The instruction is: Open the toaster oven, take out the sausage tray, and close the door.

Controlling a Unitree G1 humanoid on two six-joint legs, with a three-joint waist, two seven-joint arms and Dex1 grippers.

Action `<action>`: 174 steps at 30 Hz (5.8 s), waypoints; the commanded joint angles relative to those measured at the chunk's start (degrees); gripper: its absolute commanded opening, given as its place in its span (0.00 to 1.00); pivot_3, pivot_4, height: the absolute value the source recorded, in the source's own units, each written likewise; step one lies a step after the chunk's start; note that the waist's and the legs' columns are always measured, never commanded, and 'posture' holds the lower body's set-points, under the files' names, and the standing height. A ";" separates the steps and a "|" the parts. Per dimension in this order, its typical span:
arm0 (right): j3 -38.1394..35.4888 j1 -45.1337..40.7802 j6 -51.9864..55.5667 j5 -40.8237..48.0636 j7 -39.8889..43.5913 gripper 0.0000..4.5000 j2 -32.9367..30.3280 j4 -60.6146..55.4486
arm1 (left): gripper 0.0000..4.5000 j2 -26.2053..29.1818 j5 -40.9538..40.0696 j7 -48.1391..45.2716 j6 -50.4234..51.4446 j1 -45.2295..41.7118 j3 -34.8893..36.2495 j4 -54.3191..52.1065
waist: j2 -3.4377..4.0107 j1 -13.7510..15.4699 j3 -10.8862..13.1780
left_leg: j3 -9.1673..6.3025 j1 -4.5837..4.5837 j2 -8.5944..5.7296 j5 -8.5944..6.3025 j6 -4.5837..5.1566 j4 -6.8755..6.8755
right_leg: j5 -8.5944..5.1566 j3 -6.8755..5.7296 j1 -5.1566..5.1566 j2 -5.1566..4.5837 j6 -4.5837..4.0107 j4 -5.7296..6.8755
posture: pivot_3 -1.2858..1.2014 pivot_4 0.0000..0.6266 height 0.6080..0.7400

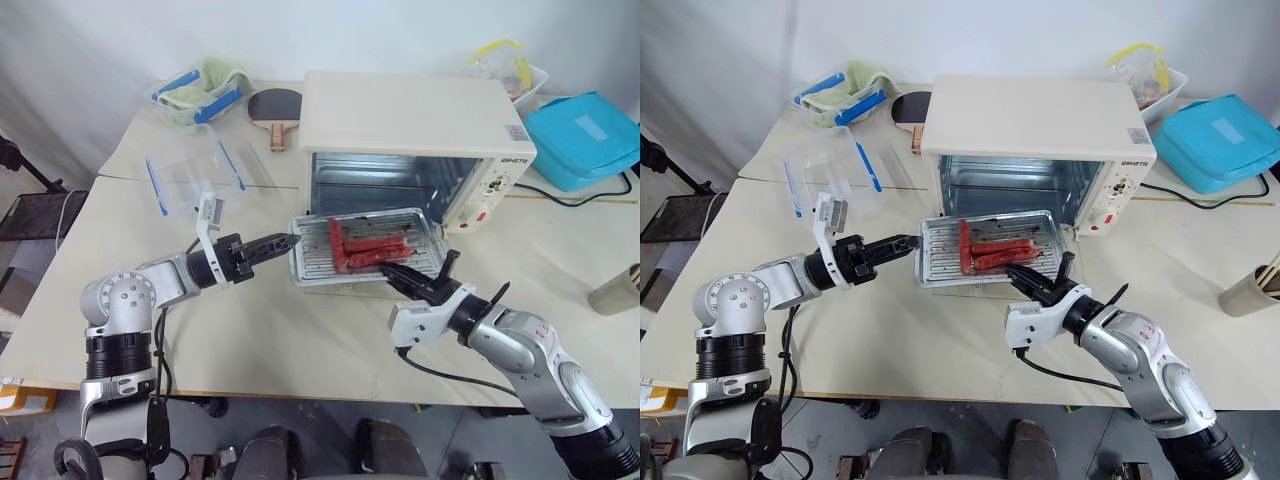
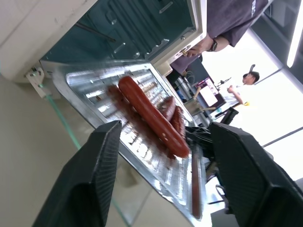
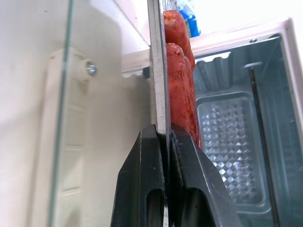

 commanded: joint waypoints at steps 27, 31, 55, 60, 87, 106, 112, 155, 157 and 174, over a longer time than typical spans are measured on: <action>-0.52 -2.66 -4.65 2.96 -1.18 0.00 0.81 0.56 | 0.95 -6.65 -8.59 14.51 18.81 -7.86 14.35 9.88 | -0.05 0.12 0.03 | -0.08 0.01 -0.02 0.04 -0.12 0.00 | -0.03 0.01 0.03 0.03 -0.04 0.03 | 0.52 0.24 1.00; 0.28 -3.49 -5.91 3.41 -1.10 0.00 1.20 0.58 | 0.95 -8.36 -10.37 18.26 19.86 -8.63 14.38 11.60 | -0.06 0.11 0.03 | -0.09 0.02 -0.05 0.04 -0.12 0.01 | -0.02 0.02 0.05 0.01 -0.04 0.02 | 0.52 0.24 1.00; -0.60 -2.62 -3.92 12.95 3.32 0.34 3.09 0.54 | 0.00 -8.91 -34.92 41.69 17.98 -3.27 17.18 16.17 | -0.07 0.05 0.03 | -0.13 0.03 -0.04 0.04 -0.13 0.00 | -0.02 0.03 0.04 0.01 -0.04 0.04 | 0.52 0.24 1.00; -3.52 -0.70 -8.27 16.29 4.41 0.70 -0.84 1.91 | 0.00 -4.29 -55.05 49.30 11.06 4.55 12.03 15.12 | -0.07 0.01 0.03 | -0.18 0.07 -0.06 0.03 -0.14 -0.03 | -0.02 0.16 0.08 -0.03 -0.04 0.03 | 0.52 0.24 1.00; -15.67 -1.04 1.50 53.52 37.70 0.01 -8.20 44.44 | 0.00 -1.96 -57.66 41.68 -4.89 41.09 28.24 -8.56 | 0.00 -0.12 0.05 | -0.25 0.36 0.03 -0.05 -0.16 -0.02 | -0.07 0.63 0.44 -0.15 -0.14 -0.19 | 0.52 0.24 1.00; -27.25 -9.14 22.41 74.83 37.64 0.01 2.57 34.45 | 0.00 -11.58 -57.66 46.20 -13.96 42.89 26.87 -17.42 | 0.12 0.10 0.05 | -0.39 0.26 0.04 -0.21 -0.26 -0.02 | -0.08 0.56 0.48 -0.17 -0.17 -0.35 | 0.52 0.24 1.00; -32.45 -14.23 32.87 83.57 29.75 0.01 2.96 26.79 | 0.00 -11.39 -57.66 45.96 -13.88 42.59 26.16 -17.39 | 0.14 0.05 0.06 | -0.41 0.25 0.12 -0.26 -0.32 -0.02 | -0.09 0.58 0.44 -0.29 -0.18 -0.48 | 0.52 0.24 1.00; -45.74 39.93 17.77 72.46 40.58 0.99 1.33 -1.57 | 0.00 -6.65 -10.18 14.70 7.01 -10.96 -18.98 29.40 | 0.27 3.39 -0.01 | 0.43 0.35 -0.33 -0.13 -0.07 -0.38 | 0.12 0.98 0.08 -0.05 0.21 -0.50 | 0.52 0.24 1.00; -45.44 39.87 17.91 72.52 39.67 1.00 1.55 -1.88 | 0.14 -7.27 -7.76 13.48 7.31 -11.33 -18.71 29.03 | 0.28 3.40 -0.02 | 0.43 0.36 -0.38 -0.13 -0.07 -0.38 | 0.13 1.02 0.08 -0.11 0.23 -0.55 | 0.52 0.24 1.00; -41.02 32.60 18.08 70.82 40.26 1.00 -0.86 3.00 | 0.99 15.64 6.90 -11.16 -9.75 8.25 -18.06 -1.34 | 0.26 -0.05 -0.01 | 0.63 0.68 -0.03 -0.07 -0.25 -0.72 | 0.01 1.12 0.00 0.14 0.00 -0.32 | 0.52 0.24 1.00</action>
